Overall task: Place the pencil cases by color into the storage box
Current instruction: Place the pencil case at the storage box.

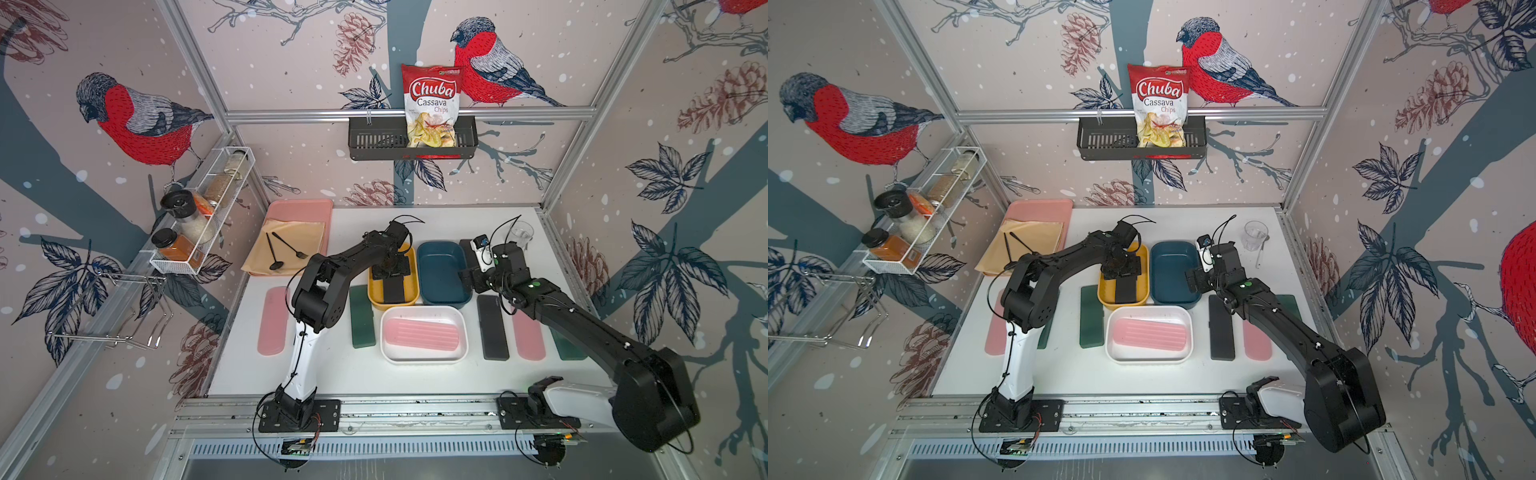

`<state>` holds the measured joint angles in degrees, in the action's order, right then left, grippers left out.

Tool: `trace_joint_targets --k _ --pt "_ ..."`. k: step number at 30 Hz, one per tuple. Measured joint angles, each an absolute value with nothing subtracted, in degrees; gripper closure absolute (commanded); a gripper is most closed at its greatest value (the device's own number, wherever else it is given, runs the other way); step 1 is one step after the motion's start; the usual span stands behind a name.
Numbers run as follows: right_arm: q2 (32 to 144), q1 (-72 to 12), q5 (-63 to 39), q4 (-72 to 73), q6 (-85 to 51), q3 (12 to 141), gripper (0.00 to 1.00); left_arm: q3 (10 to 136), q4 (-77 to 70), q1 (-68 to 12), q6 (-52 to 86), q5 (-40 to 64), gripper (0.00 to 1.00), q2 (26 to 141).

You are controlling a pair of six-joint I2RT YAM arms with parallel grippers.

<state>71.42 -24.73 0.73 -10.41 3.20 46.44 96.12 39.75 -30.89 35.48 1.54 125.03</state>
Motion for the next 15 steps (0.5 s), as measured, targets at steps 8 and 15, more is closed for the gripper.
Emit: trace_joint_targets --k 8,15 --pt "71.4 -23.7 0.8 -10.4 2.7 46.3 0.00 96.4 39.9 -30.9 35.5 1.5 0.03 124.9" --pt "75.8 -20.8 1.0 -11.0 -0.2 49.8 0.00 96.6 41.9 -30.9 35.5 0.7 0.02 122.6"
